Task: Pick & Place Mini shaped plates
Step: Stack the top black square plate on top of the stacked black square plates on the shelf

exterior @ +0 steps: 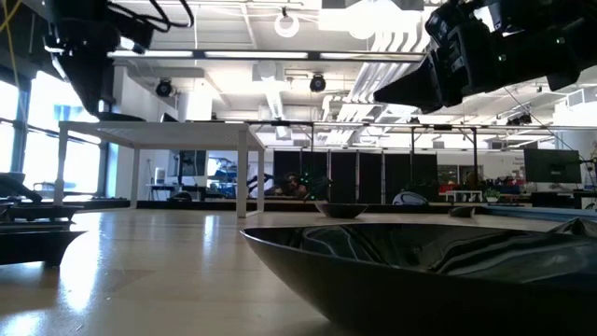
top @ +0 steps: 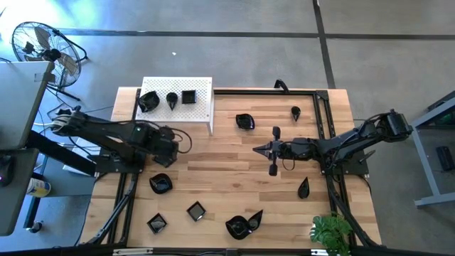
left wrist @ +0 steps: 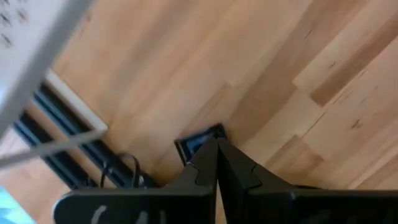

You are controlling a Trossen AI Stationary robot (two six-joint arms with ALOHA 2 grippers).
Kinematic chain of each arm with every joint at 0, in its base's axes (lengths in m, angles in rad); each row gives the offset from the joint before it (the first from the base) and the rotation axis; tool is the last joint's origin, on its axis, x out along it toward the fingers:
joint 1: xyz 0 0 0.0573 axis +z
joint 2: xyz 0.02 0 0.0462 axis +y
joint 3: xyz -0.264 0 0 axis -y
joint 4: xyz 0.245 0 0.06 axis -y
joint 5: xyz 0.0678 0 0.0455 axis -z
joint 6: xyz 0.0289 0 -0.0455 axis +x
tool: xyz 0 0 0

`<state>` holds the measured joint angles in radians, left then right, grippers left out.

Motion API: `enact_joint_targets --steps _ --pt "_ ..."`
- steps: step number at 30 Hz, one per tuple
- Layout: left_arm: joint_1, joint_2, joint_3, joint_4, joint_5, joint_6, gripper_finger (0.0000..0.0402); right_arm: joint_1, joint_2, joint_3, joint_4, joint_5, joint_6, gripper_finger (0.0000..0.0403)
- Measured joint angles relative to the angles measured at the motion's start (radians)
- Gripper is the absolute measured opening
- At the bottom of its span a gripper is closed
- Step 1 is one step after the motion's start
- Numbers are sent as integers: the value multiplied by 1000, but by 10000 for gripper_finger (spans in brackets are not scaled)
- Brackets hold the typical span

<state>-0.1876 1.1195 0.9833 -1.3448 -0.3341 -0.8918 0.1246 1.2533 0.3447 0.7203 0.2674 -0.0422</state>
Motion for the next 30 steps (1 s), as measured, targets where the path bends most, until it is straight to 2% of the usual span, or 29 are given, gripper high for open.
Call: enact_joint_targets --steps 7,13,16,22,24,30 --pt "-10 74 0 3 148 -62 11 0 0 0 10 -54 0 0" --pt "-10 175 0 3 171 -158 59 0 0 0 7 -84 1 0" --pt "-10 195 -2 -3 146 -165 92 1 0 0 -1 -93 1 0" --pt "-9 117 -50 36 108 -226 141 0 0 0 -17 -95 15 0" --pt "-9 79 -91 55 121 -258 149 0 0 0 -18 -95 16 0" --pt "-9 77 -205 129 182 -300 155 0 0 0 -14 -95 14 0"
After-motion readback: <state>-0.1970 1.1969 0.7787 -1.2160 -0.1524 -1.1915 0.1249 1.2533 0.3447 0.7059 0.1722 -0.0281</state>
